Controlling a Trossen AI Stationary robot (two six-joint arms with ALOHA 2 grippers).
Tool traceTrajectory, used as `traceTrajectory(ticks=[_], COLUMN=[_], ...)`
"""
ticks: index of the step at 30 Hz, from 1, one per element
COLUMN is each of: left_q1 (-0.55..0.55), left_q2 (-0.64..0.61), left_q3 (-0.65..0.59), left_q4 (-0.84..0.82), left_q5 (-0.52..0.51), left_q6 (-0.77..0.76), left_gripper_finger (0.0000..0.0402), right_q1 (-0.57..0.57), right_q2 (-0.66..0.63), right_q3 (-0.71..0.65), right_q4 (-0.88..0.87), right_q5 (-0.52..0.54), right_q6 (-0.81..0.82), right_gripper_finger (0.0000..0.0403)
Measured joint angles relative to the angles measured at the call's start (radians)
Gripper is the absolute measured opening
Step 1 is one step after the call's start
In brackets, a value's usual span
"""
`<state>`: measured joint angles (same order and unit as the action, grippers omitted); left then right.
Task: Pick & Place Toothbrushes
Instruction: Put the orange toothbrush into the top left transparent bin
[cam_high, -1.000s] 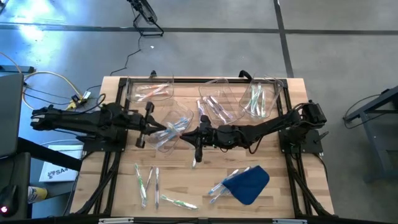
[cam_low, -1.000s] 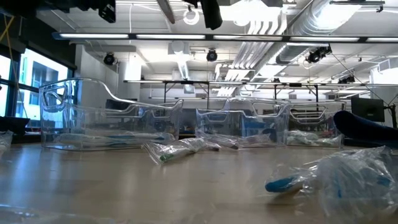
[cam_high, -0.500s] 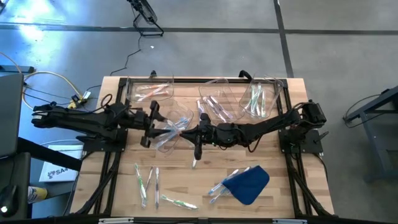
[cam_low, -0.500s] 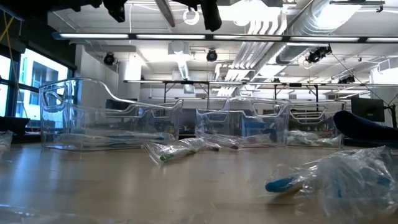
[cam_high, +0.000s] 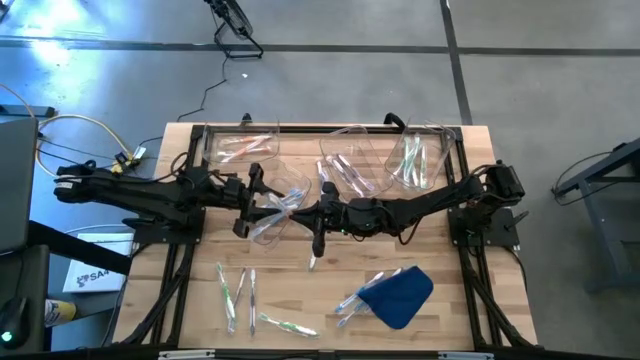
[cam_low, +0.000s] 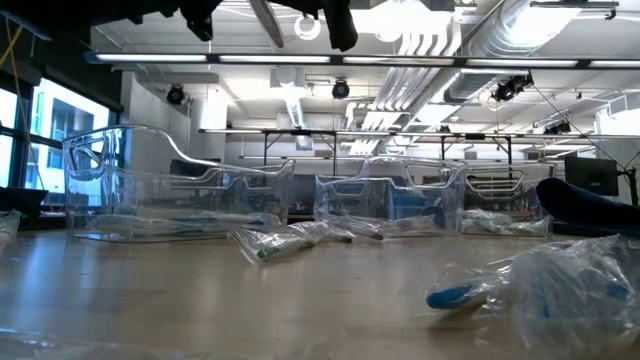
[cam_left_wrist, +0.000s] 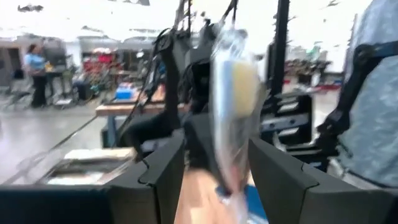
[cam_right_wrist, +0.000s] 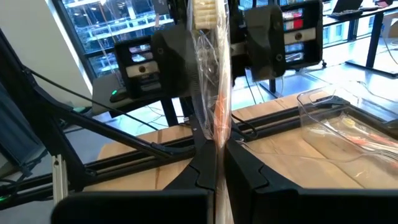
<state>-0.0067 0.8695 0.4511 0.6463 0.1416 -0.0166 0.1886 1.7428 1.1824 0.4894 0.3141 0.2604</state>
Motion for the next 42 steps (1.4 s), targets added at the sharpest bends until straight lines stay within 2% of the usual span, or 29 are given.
traceTrajectory(ticks=[4,37,42], left_q1=[0.000,0.000,0.000], left_q2=[0.034,0.061,0.061], left_q3=[0.000,0.000,0.000], left_q4=[0.069,0.065,0.096], left_q5=[0.025,0.037,0.050], left_q6=[0.000,0.034,0.034], left_gripper_finger=[0.0175,0.0175,0.0144], right_q1=[0.000,-0.002,-0.002], right_q2=[-0.001,-0.001,-0.001], right_q3=[0.000,0.000,0.000], right_q4=[-0.008,-0.038,-0.045], right_q5=[0.000,0.027,0.026], right_q6=[0.000,0.004,0.004], right_gripper_finger=[0.0005,0.0005,0.0005])
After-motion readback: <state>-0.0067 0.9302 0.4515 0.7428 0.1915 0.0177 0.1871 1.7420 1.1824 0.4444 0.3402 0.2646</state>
